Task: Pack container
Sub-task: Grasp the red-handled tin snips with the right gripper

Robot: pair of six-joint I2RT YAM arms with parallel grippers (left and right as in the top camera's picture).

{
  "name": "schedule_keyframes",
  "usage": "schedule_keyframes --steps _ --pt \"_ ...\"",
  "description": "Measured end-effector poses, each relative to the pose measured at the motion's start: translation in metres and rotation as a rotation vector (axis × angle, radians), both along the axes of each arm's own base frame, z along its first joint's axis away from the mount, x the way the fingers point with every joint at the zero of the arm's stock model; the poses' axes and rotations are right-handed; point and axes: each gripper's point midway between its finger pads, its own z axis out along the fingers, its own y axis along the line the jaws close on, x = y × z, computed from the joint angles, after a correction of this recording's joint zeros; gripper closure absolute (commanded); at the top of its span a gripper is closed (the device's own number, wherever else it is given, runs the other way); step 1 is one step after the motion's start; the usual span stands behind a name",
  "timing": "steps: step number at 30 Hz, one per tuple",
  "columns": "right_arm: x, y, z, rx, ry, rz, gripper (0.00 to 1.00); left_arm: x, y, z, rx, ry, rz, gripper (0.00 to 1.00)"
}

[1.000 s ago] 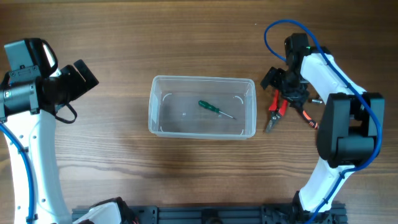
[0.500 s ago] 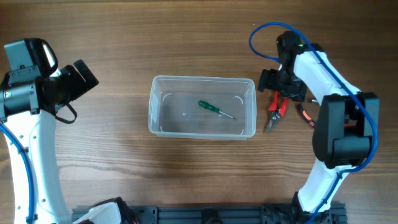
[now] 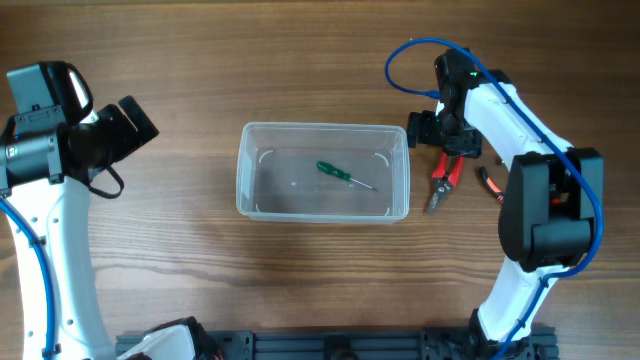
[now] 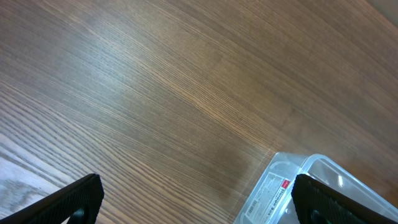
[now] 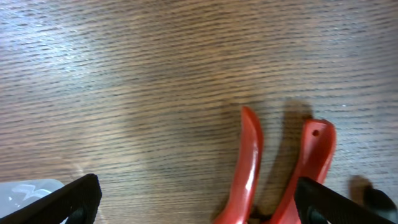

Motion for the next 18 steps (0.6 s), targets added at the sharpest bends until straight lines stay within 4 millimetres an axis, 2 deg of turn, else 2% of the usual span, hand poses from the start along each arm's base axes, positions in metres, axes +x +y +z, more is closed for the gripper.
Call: schedule_keyframes --steps 4,13,15,18 --pt "0.002 0.002 -0.001 0.013 -0.005 0.0 0.01 0.0 0.0 0.0 0.0 0.0 0.0 0.0" --pt "-0.006 0.003 -0.018 0.02 0.035 -0.004 0.02 0.0 0.0 0.0 0.0 0.0 0.0 0.0" --pt "-0.006 0.003 -0.019 0.02 0.036 -0.008 0.11 0.0 0.0 0.0 0.0 0.0 0.0 0.0" --pt "-0.006 0.003 -0.019 0.02 0.036 -0.019 0.35 0.0 0.0 0.0 0.0 0.001 0.0 0.0"
